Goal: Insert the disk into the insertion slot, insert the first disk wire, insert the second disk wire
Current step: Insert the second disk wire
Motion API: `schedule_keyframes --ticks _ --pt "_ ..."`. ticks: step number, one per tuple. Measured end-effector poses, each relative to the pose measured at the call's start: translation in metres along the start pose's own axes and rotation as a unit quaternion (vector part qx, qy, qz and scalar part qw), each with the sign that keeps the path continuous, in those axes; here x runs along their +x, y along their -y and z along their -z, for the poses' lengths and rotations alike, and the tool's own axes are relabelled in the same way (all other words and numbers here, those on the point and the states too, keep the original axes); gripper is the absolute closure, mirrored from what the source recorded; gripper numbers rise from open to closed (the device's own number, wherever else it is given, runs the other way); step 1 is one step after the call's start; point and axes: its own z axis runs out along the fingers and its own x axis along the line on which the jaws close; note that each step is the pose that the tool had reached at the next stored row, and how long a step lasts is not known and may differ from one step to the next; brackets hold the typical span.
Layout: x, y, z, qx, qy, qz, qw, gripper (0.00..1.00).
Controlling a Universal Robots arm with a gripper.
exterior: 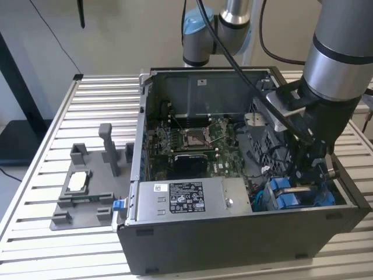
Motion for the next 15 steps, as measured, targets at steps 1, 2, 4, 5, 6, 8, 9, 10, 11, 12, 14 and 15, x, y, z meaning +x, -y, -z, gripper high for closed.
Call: schedule_keyframes --ticks 1,2,4,5,6,8,9,10,11,12,14,15 --pt "0.0001 0.0000 0.0002 0.0000 0.0005 0.002 1.00000 0.84" --pt "0.0004 0.0000 0.0002 -0.0001 0.0006 0.003 1.00000 0.84" --pt "0.0010 -0.0001 0.0003 -0.0001 0.0005 0.002 1.00000 0.84" --pt "0.0015 -0.0001 0.0003 -0.0001 0.0002 0.001 1.00000 0.84" --pt "0.0019 -0.0002 0.0002 0.0000 -0.0001 -0.001 1.00000 0.84" --pt "0.0024 -0.0001 0.0003 0.0004 -0.0013 -0.008 0.99996 0.84" --pt "0.0026 -0.0001 0.0004 0.0005 -0.0019 -0.012 0.99993 0.84" --pt "0.0028 -0.0001 0.0004 0.0007 -0.0024 -0.016 0.99988 0.84" --pt "0.0031 -0.0001 0.0004 0.0009 -0.0031 -0.020 0.99980 0.84" --pt "0.0033 -0.0002 0.0004 0.0011 -0.0038 -0.024 0.99970 0.84" --pt "0.0041 -0.0003 0.0005 0.0014 -0.0051 -0.032 0.99948 0.84" --pt "0.0045 -0.0003 0.0005 0.0016 -0.0056 -0.036 0.99935 0.84"
